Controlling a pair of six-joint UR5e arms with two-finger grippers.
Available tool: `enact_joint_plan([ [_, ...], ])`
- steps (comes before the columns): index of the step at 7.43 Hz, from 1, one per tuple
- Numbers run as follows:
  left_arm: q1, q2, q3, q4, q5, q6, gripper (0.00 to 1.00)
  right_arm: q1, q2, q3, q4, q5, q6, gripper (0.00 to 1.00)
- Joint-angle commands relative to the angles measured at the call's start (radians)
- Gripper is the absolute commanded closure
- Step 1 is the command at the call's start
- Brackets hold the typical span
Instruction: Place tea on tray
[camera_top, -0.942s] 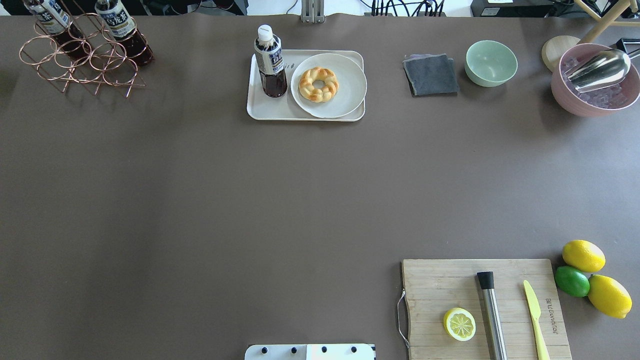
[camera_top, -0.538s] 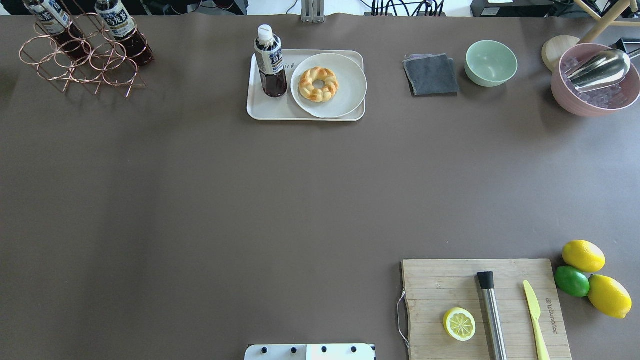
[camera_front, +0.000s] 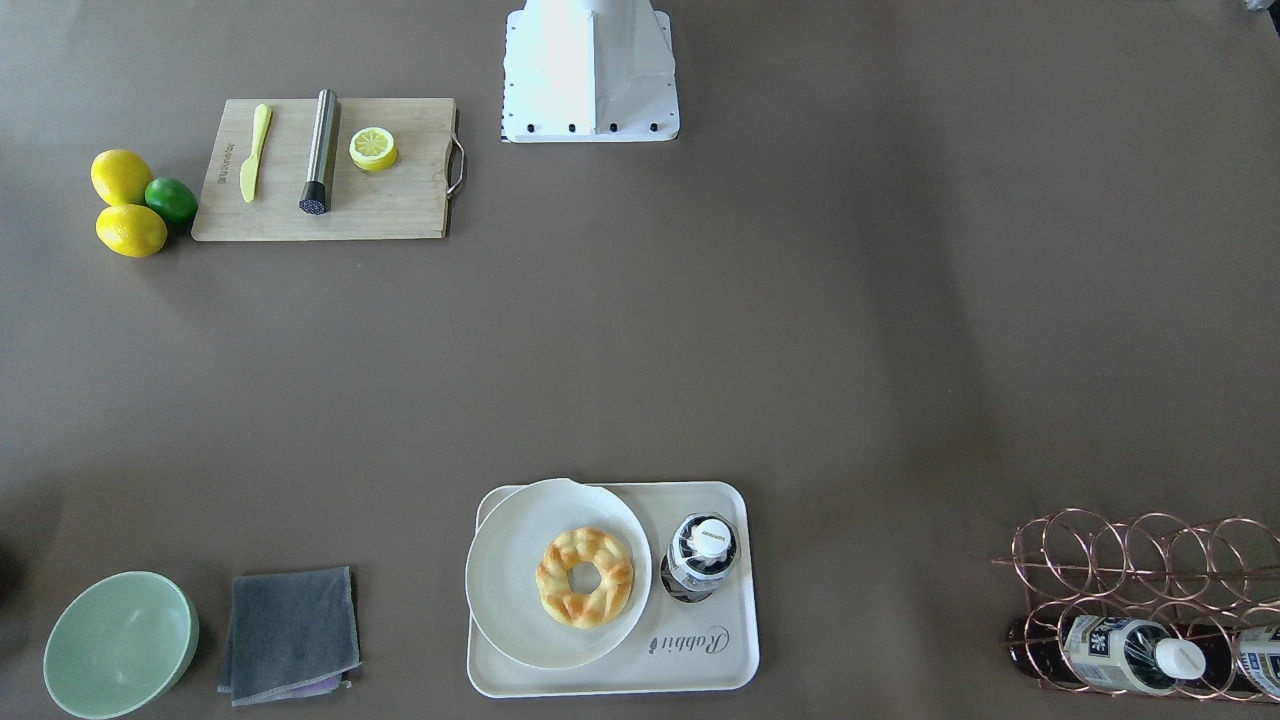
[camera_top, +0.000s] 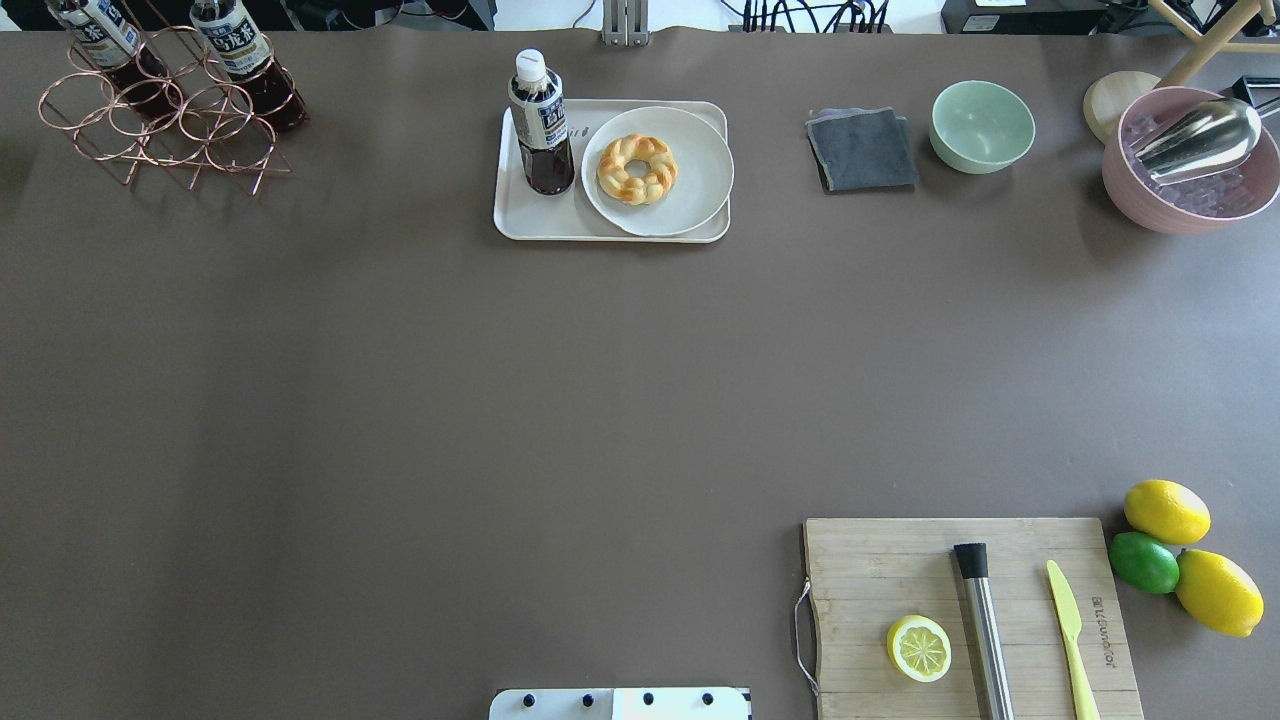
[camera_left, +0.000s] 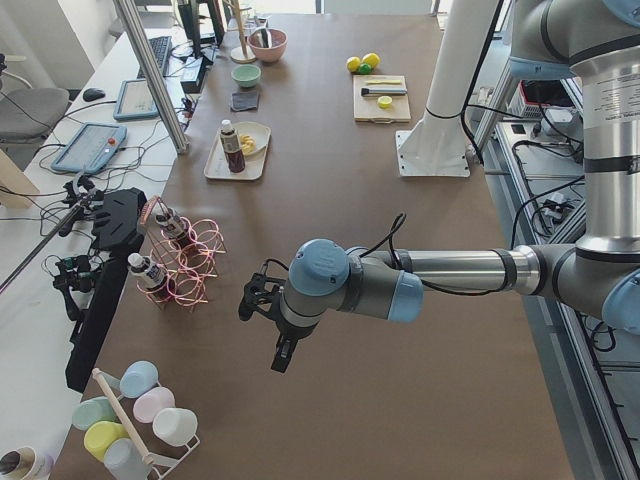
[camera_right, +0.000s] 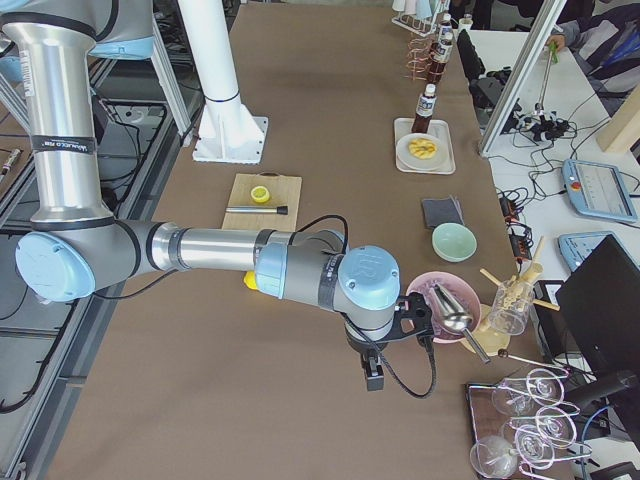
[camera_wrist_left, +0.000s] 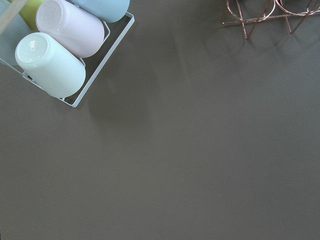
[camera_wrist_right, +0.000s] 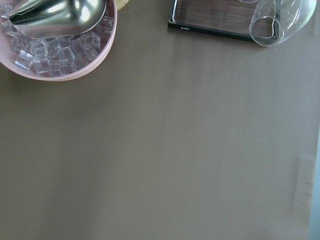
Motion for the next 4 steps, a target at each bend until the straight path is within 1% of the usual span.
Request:
enact_joint_plan([
  [1,0.0,0.019,0.0,-0.036,0.001,-0.002,0.02,0.005,-0.011,0.002,0.002,0.001,-0.001,0.0],
  [4,0.0,0.016,-0.002,-0.04,0.001,0.0,0.02,0.006,-0.022,0.005,0.005,0.002,-0.001,0.0],
])
